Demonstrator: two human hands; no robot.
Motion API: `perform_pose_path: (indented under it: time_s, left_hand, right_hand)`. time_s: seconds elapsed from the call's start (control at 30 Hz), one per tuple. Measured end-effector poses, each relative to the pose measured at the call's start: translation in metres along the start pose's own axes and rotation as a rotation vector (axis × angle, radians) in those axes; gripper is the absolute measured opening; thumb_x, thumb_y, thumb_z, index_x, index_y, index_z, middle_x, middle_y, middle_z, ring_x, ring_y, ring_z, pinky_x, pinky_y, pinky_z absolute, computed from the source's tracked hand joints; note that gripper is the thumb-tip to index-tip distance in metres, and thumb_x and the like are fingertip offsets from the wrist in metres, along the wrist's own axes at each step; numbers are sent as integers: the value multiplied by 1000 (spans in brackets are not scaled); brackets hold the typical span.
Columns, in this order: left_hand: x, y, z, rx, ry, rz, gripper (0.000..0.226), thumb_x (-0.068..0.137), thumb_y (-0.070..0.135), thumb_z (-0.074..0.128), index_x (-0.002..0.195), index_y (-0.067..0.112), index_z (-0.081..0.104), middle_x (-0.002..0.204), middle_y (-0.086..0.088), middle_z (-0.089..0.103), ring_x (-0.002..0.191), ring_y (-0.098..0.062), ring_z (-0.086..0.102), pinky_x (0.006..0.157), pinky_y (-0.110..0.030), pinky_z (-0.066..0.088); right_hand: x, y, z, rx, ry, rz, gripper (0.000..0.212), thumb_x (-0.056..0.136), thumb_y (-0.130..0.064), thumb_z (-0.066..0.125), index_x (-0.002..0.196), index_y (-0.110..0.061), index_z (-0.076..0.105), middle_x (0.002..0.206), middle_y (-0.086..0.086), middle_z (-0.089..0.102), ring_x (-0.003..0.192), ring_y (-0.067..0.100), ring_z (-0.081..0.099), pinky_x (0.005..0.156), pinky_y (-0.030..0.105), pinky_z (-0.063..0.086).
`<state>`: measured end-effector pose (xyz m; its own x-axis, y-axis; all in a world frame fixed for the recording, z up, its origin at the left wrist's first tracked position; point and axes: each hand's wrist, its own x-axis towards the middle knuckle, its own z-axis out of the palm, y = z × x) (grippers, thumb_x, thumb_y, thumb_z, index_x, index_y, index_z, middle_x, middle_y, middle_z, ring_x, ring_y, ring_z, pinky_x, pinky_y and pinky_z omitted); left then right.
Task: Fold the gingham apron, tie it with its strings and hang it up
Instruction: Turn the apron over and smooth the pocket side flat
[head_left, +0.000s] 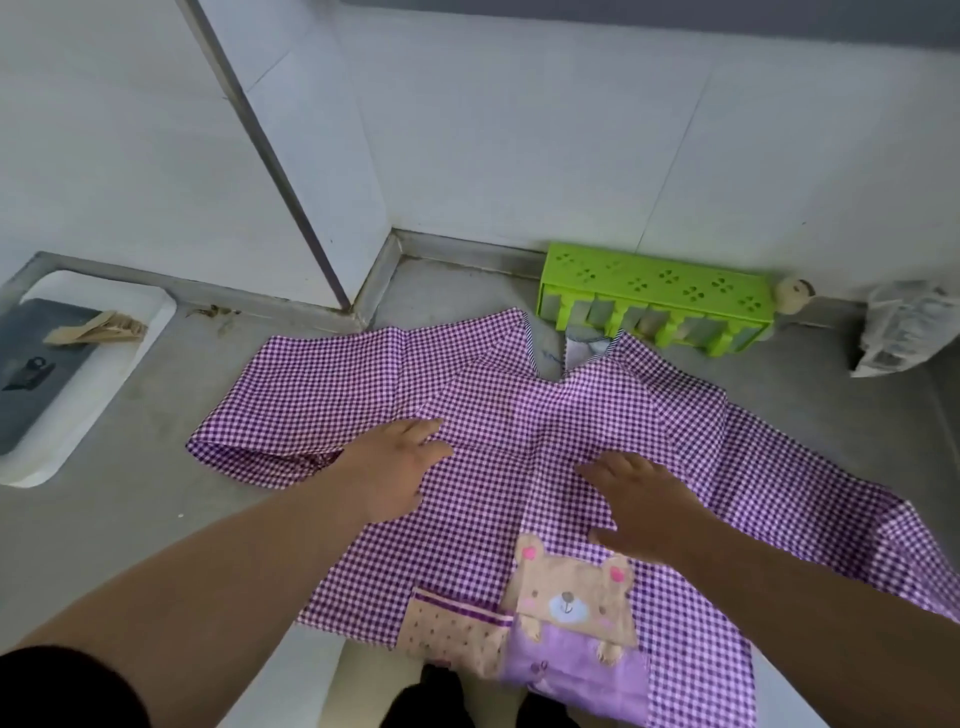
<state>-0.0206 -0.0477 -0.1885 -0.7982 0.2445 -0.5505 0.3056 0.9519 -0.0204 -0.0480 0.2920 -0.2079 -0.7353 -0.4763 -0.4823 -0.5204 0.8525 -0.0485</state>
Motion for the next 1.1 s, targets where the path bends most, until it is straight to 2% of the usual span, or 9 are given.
perform_pose_path:
  time_s: [0.1, 0.23, 0.33, 0.4, 0.53, 0.67, 0.83, 0.97, 1.1]
  left_hand:
    - [20, 8, -6, -26, -40, -28, 87, 94, 40, 68, 163, 37, 17, 176, 2, -4, 160, -26, 14, 127, -49, 26]
    - [47, 6, -13, -44, -41, -35, 87, 96, 47, 63, 165, 36, 11, 177, -1, -5, 160, -29, 13, 128, -52, 21]
    - [71, -3, -23, -42, -2, 8, 74, 99, 56, 56, 163, 35, 25, 177, -2, -4, 160, -29, 12, 128, -52, 17]
    - [90, -10, -36, -27, 14, 23, 64, 100, 61, 50, 157, 35, 40, 177, -4, -3, 160, -31, 13, 128, -52, 14]
    - [131, -21, -63, -114, 31, -20, 51, 100, 60, 49, 146, 38, 53, 176, -6, 4, 159, -33, 14, 128, -51, 10]
    - [174, -21, -83, -283, 115, -67, 63, 94, 54, 62, 150, 34, 39, 168, -5, 31, 152, -30, 33, 126, -47, 22]
    - [220, -16, -107, -490, 192, -183, 86, 90, 65, 60, 159, 28, 26, 162, -8, 44, 147, -31, 43, 122, -49, 29]
    - [244, -19, -110, -491, 33, -249, 92, 86, 80, 52, 158, 23, 40, 165, -9, 41, 148, -34, 43, 121, -54, 32]
    - [236, -14, -116, -629, 40, -147, 65, 94, 54, 65, 146, 15, 55, 148, -10, 58, 131, -30, 57, 104, -39, 47]
  right_hand:
    - [3, 11, -11, 44, 58, 87, 81, 89, -63, 61, 156, -34, 27, 162, -4, 26, 148, 22, 28, 117, 45, 32]
    - [18, 25, -19, 81, 31, 198, 88, 88, -62, 63, 159, -34, 20, 170, 0, 11, 153, 28, 22, 119, 51, 31]
    - [28, 24, -21, 117, -8, 196, 90, 89, -61, 63, 160, -36, 13, 172, -1, 1, 156, 29, 16, 122, 52, 29]
    - [38, 19, -20, 121, -29, 164, 87, 90, -57, 65, 159, -38, 17, 172, -3, -1, 156, 27, 16, 122, 51, 29]
    - [54, 9, -22, 134, -30, 150, 73, 88, -48, 70, 150, -36, 33, 170, -7, 13, 151, 22, 27, 112, 50, 43]
    - [66, 5, -23, 92, -1, 193, 69, 86, -43, 75, 143, -30, 38, 155, -4, 31, 136, 23, 40, 99, 49, 53]
    - [75, 4, -20, 37, -29, 237, 80, 81, -46, 81, 144, -29, 36, 157, -2, 24, 137, 24, 38, 94, 52, 55]
    - [77, 6, -20, 25, -21, 236, 79, 79, -47, 82, 142, -29, 39, 158, -2, 22, 136, 23, 38, 93, 51, 56]
    - [78, 6, -22, 21, -23, 230, 80, 80, -47, 82, 144, -28, 38, 158, -3, 20, 137, 24, 37, 92, 51, 56]
